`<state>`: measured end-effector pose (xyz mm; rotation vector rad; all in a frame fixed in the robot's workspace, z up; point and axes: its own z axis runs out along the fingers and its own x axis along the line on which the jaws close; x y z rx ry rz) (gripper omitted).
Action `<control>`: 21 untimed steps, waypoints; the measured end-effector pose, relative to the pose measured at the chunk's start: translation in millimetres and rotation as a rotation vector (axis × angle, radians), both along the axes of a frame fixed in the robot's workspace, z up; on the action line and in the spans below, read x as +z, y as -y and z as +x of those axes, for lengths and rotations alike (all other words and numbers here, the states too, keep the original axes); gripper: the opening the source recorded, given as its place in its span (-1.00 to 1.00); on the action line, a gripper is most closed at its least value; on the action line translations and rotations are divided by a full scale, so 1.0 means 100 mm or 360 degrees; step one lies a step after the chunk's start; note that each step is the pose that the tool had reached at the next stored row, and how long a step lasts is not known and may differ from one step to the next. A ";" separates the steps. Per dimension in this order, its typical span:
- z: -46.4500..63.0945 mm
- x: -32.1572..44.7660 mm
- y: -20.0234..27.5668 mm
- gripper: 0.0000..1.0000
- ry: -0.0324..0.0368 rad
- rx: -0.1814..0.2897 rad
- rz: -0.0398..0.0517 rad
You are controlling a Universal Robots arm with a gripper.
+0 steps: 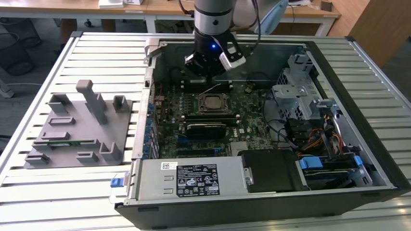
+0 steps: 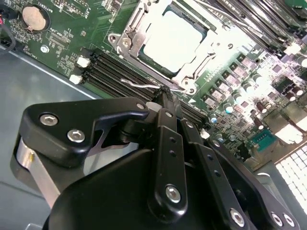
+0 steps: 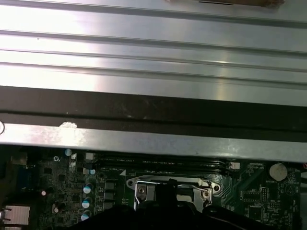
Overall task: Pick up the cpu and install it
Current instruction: 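Install the first cpu locking lever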
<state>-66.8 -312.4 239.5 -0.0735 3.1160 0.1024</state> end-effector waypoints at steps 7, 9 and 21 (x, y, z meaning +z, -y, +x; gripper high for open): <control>0.03 -0.010 -0.001 -0.79 0.0000 0.0000 0.0000; 0.04 -0.015 -0.001 -0.79 0.0000 0.0000 0.0000; 0.10 -0.035 -0.005 -0.79 0.0000 0.0000 0.0000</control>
